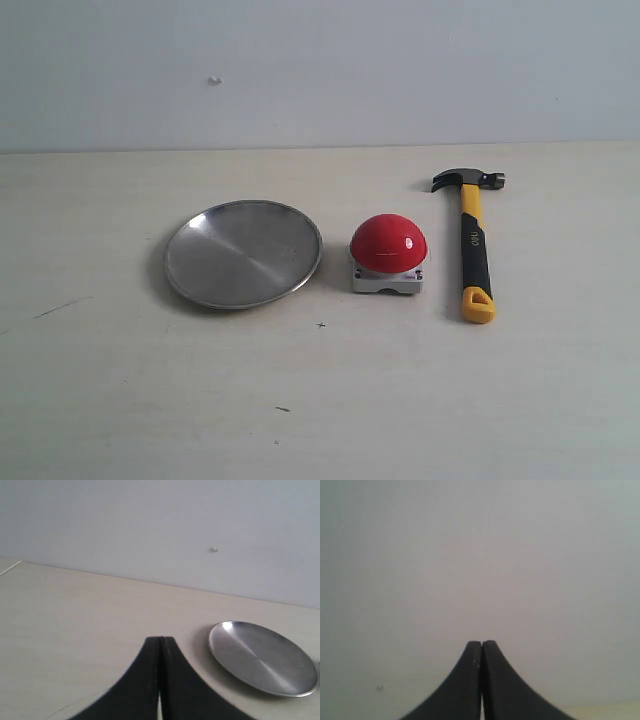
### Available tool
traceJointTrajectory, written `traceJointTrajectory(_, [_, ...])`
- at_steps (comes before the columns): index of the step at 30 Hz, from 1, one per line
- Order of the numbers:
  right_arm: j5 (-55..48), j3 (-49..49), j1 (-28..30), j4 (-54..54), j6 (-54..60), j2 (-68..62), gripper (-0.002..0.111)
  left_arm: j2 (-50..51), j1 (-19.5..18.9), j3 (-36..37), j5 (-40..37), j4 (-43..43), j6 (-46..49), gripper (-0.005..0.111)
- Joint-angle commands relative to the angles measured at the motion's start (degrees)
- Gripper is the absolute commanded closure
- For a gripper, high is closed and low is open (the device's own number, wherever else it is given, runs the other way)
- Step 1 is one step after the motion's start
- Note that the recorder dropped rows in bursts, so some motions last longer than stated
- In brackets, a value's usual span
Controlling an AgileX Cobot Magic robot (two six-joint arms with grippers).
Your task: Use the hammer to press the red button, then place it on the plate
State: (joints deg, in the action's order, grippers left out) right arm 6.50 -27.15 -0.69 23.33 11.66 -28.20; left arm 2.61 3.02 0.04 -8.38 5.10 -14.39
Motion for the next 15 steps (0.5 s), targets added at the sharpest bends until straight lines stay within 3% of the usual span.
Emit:
traceJointTrajectory(1, [-19.4,-11.7,0.4,-0.3,5.6,-13.1,0.108,-0.1,0.4,0.0,0.7,0.0,-0.5,0.107])
traceJointTrajectory(6, [-35.8,-22.1,0.4,-19.4,-9.7,-25.6,0.108,-0.1,0.4,0.0,0.7,0.0,-0.5,0.107])
traceJointTrajectory(11, [-60.8,-29.8,0.4,-44.2,-25.5,-37.0,0.108,-0.1,0.4,0.0,0.7,0.0,-0.5,0.107])
traceJointTrajectory(14, [-76.5,-32.2,0.4,-50.9,-25.7,-44.1,0.105,-0.1,0.4,0.0,0.7,0.0,-0.5,0.107])
traceJointTrajectory(15, [-76.5,-32.5,0.4,-52.1,-24.4,-46.5,0.104,-0.1,0.4,0.0,0.7,0.0,-0.5,0.107])
